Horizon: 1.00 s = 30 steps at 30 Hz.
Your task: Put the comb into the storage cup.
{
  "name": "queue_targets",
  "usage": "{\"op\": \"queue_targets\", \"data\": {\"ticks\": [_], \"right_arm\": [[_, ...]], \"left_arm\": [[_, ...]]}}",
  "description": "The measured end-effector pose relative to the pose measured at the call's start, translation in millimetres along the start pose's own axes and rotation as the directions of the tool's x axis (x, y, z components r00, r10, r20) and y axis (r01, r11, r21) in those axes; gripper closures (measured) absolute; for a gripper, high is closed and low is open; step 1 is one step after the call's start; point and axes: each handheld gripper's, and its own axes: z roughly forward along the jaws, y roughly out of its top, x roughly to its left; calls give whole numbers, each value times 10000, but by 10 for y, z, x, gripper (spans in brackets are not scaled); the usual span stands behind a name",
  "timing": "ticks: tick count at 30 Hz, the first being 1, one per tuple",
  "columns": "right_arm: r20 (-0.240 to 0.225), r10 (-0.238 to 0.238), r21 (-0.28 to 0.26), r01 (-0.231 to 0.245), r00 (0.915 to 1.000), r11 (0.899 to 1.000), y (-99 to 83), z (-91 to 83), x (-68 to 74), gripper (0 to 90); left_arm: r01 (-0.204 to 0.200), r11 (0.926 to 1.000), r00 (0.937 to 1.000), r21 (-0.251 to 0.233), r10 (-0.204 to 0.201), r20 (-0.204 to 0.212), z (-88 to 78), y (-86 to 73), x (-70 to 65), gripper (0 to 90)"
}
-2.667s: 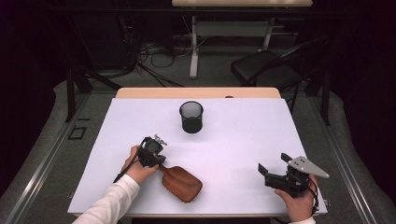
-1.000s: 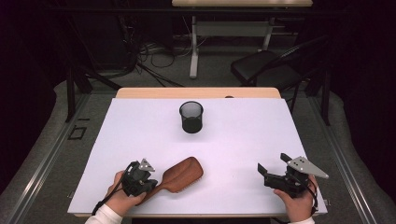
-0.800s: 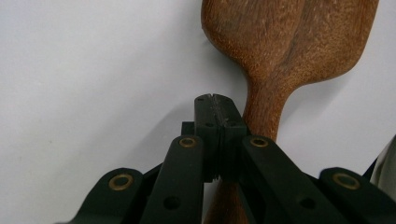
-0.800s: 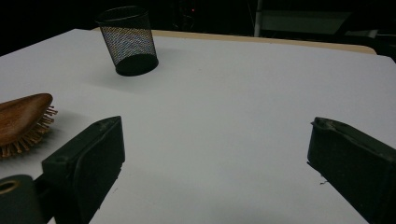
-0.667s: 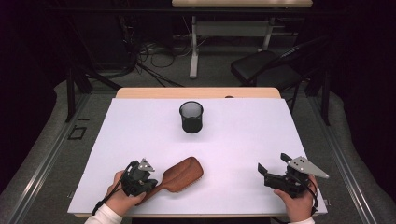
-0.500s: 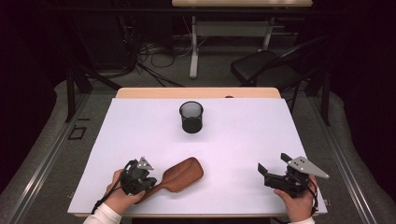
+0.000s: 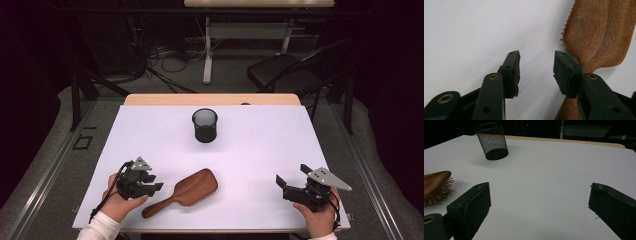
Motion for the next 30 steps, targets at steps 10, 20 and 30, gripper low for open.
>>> {"op": "queue_targets", "data": {"ticks": [10, 20, 30], "right_arm": [[16, -13, 86, 13, 10000, 10000, -2, 0, -4, 40], [-2, 24, 103, -24, 10000, 9999, -7, 9, 1, 40], [-8, 72, 69, -72, 10000, 10000, -11, 17, 0, 40]], "left_arm": [[153, 9980, 9992, -613, -129, 386, -65, 23, 59, 452], [106, 9955, 9973, -945, -36, 737, -102, 59, 17, 325], [-174, 9905, 9968, -1362, 277, 744, -114, 126, -74, 2]]}}
